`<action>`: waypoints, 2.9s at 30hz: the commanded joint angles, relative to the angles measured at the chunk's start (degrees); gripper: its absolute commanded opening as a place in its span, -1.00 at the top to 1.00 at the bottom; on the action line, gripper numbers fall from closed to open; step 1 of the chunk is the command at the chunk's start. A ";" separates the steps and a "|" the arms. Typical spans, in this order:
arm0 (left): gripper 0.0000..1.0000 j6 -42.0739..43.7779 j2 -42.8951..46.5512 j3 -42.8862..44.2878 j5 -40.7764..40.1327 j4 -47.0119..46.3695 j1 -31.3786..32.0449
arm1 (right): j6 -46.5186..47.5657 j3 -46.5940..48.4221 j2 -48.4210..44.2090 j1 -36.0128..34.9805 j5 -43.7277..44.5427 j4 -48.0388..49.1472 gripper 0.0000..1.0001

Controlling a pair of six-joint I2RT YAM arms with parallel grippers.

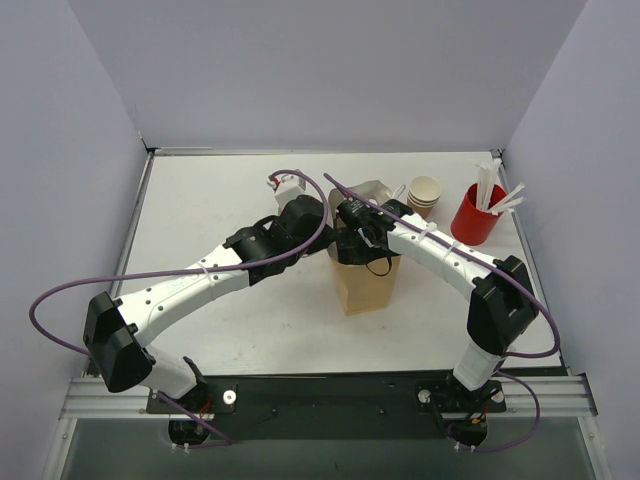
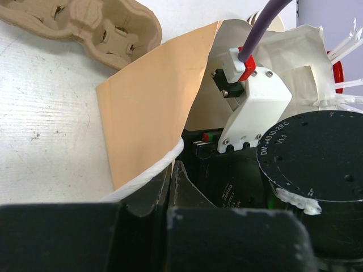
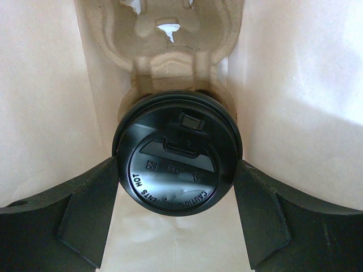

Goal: Pack the takeout coffee

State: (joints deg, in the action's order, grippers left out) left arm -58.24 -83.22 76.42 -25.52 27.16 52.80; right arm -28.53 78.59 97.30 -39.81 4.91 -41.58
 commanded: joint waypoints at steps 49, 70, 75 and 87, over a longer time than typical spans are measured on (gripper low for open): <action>1.00 0.85 1.04 3.21 0.47 -0.61 -0.33 | 1.02 -2.56 1.14 0.17 4.67 -2.45 -0.02; 1.00 0.67 0.87 3.47 0.47 -0.61 -0.41 | 1.20 -2.91 -0.09 0.17 4.15 -2.45 -0.27; 1.00 0.76 0.87 3.56 0.47 -0.70 -0.41 | 1.29 -2.30 0.09 0.17 3.97 -2.54 -0.36; 1.00 0.58 0.87 3.47 0.73 -0.70 -0.50 | 1.38 -1.24 -0.70 0.00 3.62 -3.24 -0.60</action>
State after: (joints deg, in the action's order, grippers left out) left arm -57.82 -83.26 76.75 -25.41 27.59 52.66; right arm -28.32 78.06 96.73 -39.86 5.06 -41.23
